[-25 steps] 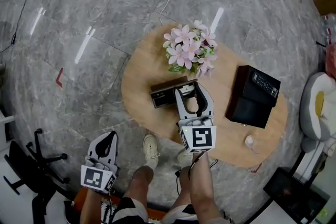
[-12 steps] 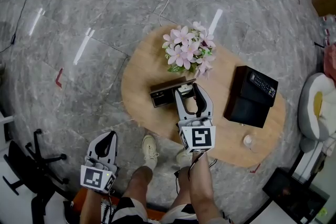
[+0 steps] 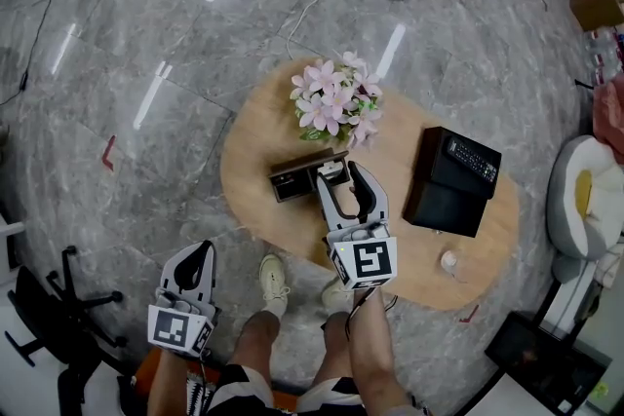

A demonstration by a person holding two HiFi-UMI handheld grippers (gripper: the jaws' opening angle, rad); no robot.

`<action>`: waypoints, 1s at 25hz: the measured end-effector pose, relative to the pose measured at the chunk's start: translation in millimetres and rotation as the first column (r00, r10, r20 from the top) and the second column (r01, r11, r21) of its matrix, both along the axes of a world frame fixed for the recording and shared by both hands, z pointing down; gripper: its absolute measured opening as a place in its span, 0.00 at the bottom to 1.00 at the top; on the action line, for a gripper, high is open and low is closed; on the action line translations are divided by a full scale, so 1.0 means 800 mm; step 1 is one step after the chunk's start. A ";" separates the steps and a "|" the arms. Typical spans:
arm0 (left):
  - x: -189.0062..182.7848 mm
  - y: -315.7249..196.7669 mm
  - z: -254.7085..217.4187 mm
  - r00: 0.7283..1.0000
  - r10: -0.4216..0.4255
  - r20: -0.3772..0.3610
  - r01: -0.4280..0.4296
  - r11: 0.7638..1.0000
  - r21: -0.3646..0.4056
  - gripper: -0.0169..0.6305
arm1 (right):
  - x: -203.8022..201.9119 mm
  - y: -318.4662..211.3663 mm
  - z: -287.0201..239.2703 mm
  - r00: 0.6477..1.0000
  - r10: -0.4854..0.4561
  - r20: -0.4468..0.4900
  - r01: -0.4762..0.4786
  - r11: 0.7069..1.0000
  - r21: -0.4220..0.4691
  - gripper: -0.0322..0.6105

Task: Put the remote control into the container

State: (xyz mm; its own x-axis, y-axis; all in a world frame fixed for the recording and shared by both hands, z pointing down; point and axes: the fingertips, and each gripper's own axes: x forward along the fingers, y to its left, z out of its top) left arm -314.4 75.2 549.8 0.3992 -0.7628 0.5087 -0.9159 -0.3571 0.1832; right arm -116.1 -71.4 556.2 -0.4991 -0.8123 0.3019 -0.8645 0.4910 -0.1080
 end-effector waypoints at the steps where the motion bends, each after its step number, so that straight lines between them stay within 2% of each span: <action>1: 0.002 -0.002 -0.005 1.000 0.001 0.000 -0.001 1.000 0.005 0.04 | 0.001 0.000 -0.005 1.000 -0.002 -0.002 0.002 1.000 0.002 0.40; 14: 0.041 -0.029 -0.086 0.999 0.036 0.000 -0.036 0.996 0.086 0.04 | 0.034 0.019 -0.086 0.999 0.037 -0.001 -0.037 0.998 0.046 0.12; 20: 0.065 -0.035 -0.118 0.999 0.054 0.000 -0.054 0.991 0.121 0.04 | 0.068 0.034 -0.129 0.997 0.075 0.026 -0.076 0.995 0.064 0.07; 25: 0.098 -0.030 -0.142 0.997 0.075 -0.009 -0.073 0.988 0.133 0.04 | 0.102 0.052 -0.161 0.993 0.108 0.038 -0.111 0.991 0.070 0.07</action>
State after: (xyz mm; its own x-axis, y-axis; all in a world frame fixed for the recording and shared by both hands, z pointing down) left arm -236.1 51.3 436.3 0.4636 -0.7911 0.3990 -0.8836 -0.4460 0.1424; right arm -34.6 -29.9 427.1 -0.4148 -0.8815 0.2256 -0.9099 0.4009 -0.1063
